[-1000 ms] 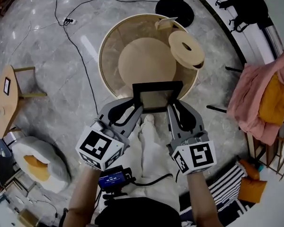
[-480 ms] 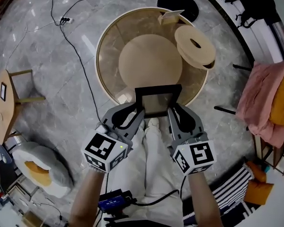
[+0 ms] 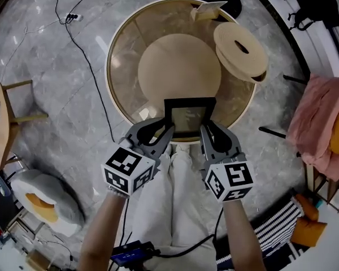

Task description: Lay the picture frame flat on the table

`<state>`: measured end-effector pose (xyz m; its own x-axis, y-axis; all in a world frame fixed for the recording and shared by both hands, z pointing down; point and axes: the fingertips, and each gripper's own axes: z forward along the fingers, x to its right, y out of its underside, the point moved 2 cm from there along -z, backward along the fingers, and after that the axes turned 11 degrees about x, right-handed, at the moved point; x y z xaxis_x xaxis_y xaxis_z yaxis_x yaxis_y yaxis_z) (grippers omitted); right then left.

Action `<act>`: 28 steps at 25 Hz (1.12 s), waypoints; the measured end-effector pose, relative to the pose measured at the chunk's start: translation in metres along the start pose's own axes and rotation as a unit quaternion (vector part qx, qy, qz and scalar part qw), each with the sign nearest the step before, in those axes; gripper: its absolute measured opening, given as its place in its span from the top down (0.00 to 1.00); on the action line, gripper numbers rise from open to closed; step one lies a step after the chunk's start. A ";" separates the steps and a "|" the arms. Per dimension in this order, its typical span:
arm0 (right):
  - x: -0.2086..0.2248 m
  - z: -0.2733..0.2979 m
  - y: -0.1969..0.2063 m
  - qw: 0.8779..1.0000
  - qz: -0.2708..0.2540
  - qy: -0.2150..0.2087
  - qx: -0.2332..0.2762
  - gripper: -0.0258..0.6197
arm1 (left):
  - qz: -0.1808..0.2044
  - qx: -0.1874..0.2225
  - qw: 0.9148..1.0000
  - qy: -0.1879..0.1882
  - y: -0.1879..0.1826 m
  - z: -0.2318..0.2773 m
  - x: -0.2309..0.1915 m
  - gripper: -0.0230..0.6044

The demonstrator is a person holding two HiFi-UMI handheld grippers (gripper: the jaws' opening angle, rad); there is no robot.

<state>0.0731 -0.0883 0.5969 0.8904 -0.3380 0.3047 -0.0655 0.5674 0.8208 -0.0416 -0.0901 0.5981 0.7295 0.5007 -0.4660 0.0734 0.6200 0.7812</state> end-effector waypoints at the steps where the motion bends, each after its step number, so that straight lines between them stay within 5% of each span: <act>1: 0.003 0.004 0.004 1.000 0.001 0.003 -0.003 0.83 | -0.003 -0.003 1.000 0.000 0.004 0.005 -0.003 0.82; 28: 0.076 0.110 0.067 0.997 0.038 0.042 -0.057 0.83 | -0.090 -0.062 0.992 -0.056 0.065 0.110 -0.091 0.79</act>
<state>0.0868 -0.1580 0.7282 0.9194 -0.2308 0.3184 -0.0863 0.6714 0.7360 -0.0280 -0.1614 0.7372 0.7833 0.3092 -0.5394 0.1300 0.7669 0.6284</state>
